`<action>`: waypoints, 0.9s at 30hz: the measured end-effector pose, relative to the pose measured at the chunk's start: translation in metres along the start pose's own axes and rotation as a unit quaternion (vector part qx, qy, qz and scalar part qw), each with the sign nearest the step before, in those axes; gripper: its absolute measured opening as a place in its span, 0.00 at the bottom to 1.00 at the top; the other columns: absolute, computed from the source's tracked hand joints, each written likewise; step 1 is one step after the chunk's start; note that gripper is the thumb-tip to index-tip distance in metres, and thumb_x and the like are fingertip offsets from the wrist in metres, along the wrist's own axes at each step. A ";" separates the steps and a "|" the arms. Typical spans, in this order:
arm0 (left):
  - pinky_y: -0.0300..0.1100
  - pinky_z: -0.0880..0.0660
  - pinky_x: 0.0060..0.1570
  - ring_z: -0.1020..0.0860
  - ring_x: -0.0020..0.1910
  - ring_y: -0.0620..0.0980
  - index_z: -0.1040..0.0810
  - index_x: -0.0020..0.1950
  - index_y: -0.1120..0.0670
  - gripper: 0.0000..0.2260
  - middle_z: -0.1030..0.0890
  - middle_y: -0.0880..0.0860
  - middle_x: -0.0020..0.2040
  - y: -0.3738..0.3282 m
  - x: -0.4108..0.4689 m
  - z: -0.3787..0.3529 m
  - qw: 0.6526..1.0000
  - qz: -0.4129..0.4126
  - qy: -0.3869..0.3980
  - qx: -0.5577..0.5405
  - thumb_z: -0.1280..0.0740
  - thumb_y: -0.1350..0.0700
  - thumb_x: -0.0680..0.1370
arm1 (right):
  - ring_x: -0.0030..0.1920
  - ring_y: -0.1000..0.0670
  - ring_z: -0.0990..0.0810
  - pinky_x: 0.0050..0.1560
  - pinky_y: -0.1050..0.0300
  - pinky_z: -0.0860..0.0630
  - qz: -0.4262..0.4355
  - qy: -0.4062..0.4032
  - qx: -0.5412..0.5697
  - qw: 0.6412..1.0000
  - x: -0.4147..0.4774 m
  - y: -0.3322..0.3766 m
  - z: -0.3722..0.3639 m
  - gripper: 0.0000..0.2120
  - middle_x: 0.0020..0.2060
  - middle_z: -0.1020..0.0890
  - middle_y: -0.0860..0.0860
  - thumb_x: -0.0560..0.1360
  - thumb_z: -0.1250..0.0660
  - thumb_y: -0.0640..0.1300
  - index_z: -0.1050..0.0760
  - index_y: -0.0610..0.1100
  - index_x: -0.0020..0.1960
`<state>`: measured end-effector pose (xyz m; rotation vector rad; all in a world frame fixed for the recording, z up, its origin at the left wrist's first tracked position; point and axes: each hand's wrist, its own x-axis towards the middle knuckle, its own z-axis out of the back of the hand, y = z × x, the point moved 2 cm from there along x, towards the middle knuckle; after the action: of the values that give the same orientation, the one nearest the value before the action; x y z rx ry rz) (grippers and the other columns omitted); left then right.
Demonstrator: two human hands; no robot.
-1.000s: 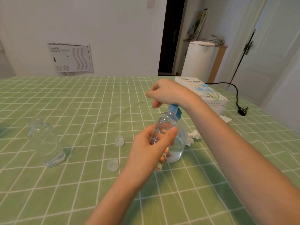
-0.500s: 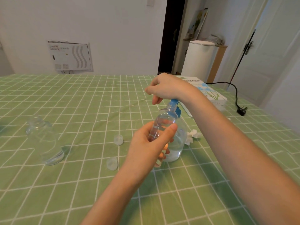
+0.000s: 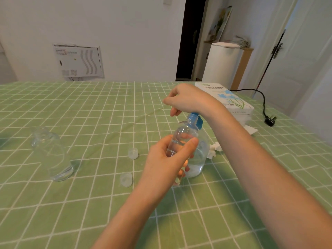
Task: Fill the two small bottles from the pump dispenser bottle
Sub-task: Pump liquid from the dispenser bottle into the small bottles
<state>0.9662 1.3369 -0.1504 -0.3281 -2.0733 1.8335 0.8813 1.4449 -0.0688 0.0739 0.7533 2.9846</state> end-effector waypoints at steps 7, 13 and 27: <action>0.33 0.30 0.23 0.26 0.25 0.43 0.21 0.45 0.52 0.18 0.22 0.51 0.33 -0.005 -0.001 -0.001 1.000 -0.006 -0.001 -0.002 0.32 0.41 0.63 | 0.49 0.49 0.16 0.47 0.57 0.24 0.012 -0.005 -0.024 1.000 0.001 0.006 0.011 0.15 0.39 0.15 0.49 0.78 0.40 0.47 0.24 0.39 0.57; 0.34 0.30 0.23 0.25 0.26 0.43 0.21 0.45 0.52 0.17 0.22 0.50 0.33 -0.004 -0.001 0.000 1.000 -0.005 0.001 0.001 0.32 0.41 0.64 | 0.50 0.46 0.17 0.55 0.52 0.24 0.007 0.000 -0.022 1.000 0.002 0.005 0.008 0.16 0.38 0.15 0.50 0.77 0.40 0.47 0.24 0.37 0.58; 0.33 0.29 0.24 0.25 0.26 0.42 0.20 0.46 0.52 0.10 0.23 0.51 0.32 0.001 0.000 0.000 1.000 -0.004 0.002 0.003 0.31 0.48 0.71 | 0.51 0.45 0.17 0.56 0.51 0.23 0.011 0.004 -0.002 1.000 0.002 -0.001 -0.001 0.15 0.38 0.15 0.48 0.77 0.40 0.46 0.23 0.37 0.56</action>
<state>0.9657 1.3368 -0.1517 -0.3203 -2.0635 1.8328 0.8795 1.4455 -0.0704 0.0715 0.7537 3.0094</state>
